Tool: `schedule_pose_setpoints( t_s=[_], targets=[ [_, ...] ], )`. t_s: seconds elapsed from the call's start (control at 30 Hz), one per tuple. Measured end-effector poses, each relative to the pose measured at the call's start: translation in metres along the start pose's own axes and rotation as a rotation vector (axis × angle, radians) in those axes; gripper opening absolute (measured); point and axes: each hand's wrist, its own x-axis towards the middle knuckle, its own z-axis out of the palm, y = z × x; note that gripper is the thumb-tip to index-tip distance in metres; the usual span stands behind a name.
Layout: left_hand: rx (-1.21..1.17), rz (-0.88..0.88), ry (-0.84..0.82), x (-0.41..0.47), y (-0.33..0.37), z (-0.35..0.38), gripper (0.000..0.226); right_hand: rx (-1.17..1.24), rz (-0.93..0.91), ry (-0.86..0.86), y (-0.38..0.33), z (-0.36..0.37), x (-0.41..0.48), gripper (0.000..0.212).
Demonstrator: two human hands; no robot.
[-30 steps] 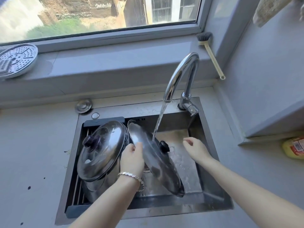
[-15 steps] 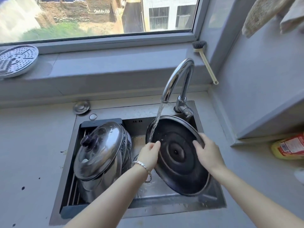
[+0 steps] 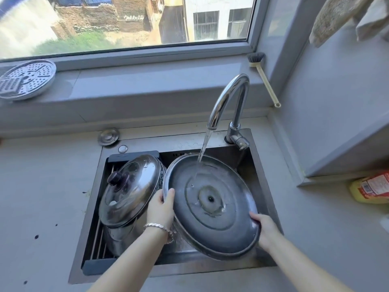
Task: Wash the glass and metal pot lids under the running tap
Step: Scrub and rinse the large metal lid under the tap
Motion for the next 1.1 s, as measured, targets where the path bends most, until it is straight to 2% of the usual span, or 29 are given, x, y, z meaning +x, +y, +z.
schedule_pose_setpoints(
  t_s=[0.1, 0.17, 0.2, 0.3, 0.37, 0.43, 0.53, 0.57, 0.67, 0.8, 0.83, 0.97, 1.0, 1.1],
  targets=[
    [-0.074, 0.13, 0.043, -0.002, 0.01, -0.017, 0.021, 0.057, -0.014, -0.158, 0.007, 0.024, 0.004, 0.025],
    [-0.115, 0.131, 0.061, -0.001, 0.013, -0.026, 0.016, 0.017, -0.034, -0.24, 0.004, 0.039, 0.003, 0.028],
    [-0.131, 0.142, 0.067, -0.001, 0.016, -0.029, 0.02, -0.034, -0.048, -0.254, -0.002, 0.045, 0.002, 0.027],
    [-0.165, 0.202, 0.089, -0.002, 0.024, -0.031, 0.029, -0.249, -0.258, -0.087, -0.033, 0.055, 0.01, 0.026],
    [-0.168, 0.254, 0.091, -0.007, 0.029, -0.03, 0.017, -0.346, -0.418, 0.001, -0.061, 0.06, 0.013, 0.044],
    [-0.123, 0.306, 0.097, -0.01, 0.034, -0.027, 0.015, -0.359, -0.533, 0.026, -0.09, 0.068, 0.015, 0.048],
    [-0.03, 0.363, 0.108, -0.011, 0.04, -0.022, 0.01, -0.303, -0.563, -0.011, -0.123, 0.089, 0.001, 0.021],
    [0.004, 0.358, 0.105, -0.011, 0.041, -0.021, 0.007, -0.257, -0.55, -0.039, -0.128, 0.095, -0.003, 0.02],
    [0.074, 0.326, 0.118, -0.01, 0.043, -0.017, 0.013, -0.122, -0.508, -0.069, -0.136, 0.11, -0.008, 0.04],
    [0.078, 0.268, 0.096, -0.012, 0.046, -0.016, 0.016, -0.183, -0.492, -0.145, -0.142, 0.128, -0.022, 0.052],
    [0.097, 0.263, 0.091, -0.012, 0.047, -0.016, 0.015, -0.278, -0.488, -0.125, -0.141, 0.128, -0.029, 0.053],
    [0.111, 0.181, 0.019, -0.011, 0.054, -0.016, 0.013, -0.944, -0.46, -0.09, -0.124, 0.129, -0.071, 0.041],
    [0.107, 0.154, -0.003, -0.01, 0.056, -0.015, 0.015, -1.068, -0.465, -0.15, -0.116, 0.129, -0.083, 0.041],
    [0.056, 0.079, -0.085, -0.005, 0.059, -0.012, 0.023, -1.329, -0.55, -0.488, -0.089, 0.127, -0.129, 0.052]
  ],
)
